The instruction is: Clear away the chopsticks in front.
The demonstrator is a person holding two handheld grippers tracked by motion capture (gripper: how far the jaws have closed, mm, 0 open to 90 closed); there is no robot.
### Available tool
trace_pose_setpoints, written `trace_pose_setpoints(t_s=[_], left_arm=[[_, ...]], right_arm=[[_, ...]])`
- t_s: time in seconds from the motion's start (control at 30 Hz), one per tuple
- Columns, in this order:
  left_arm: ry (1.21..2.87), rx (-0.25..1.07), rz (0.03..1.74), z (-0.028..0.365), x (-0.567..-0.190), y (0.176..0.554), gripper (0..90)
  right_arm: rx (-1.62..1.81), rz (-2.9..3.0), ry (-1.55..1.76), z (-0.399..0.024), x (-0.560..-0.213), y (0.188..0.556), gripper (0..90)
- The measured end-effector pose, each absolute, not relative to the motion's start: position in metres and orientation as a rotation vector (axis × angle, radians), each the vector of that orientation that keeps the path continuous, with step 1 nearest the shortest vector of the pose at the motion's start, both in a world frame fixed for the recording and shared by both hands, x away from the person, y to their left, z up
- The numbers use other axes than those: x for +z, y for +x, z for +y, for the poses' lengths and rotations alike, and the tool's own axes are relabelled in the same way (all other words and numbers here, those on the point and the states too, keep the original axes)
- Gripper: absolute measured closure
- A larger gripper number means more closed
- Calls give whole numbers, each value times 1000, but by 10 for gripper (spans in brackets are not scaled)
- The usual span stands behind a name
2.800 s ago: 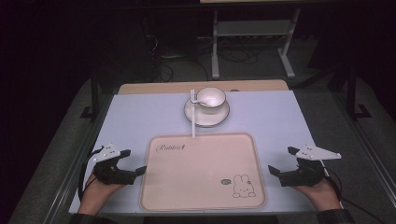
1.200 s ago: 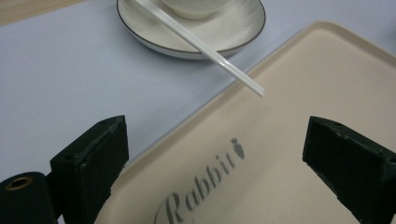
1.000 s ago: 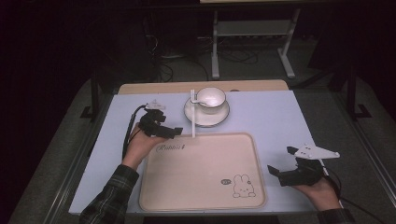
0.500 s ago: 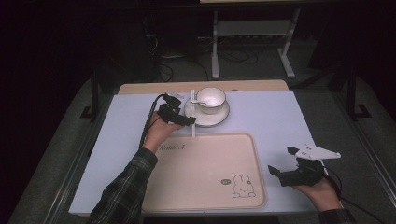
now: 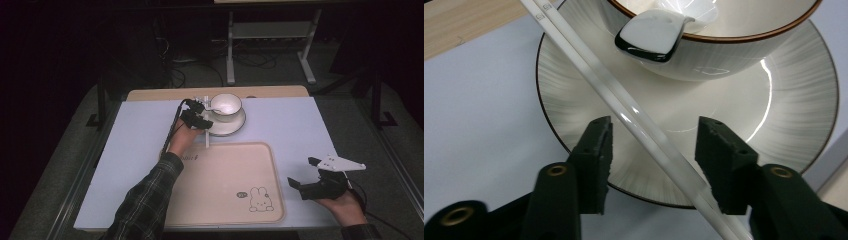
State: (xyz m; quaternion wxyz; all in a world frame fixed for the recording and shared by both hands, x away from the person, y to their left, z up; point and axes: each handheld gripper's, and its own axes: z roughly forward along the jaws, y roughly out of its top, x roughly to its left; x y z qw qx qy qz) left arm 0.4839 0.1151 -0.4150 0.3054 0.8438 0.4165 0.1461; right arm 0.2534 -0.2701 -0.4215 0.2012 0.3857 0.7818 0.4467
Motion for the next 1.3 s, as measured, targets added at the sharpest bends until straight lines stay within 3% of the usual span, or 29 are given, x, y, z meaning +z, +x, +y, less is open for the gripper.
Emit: trace_pose_setpoints(t_s=[0.67,0.8,1.03,1.3], left_arm=[[2221,490,1195,114,-423,504,776],[2204,476,1193,118,-423,507,770],[2173,459,1132,127,-401,495,655],[2145,410,1124,153,-390,481,714]], right_arm=[[1252,2184,1078,-270,-421,253,0],[1252,2186,1075,-270,-421,253,0],[1252,2182,1080,-271,-421,253,0],[1244,2187,1076,-269,-421,252,0]])
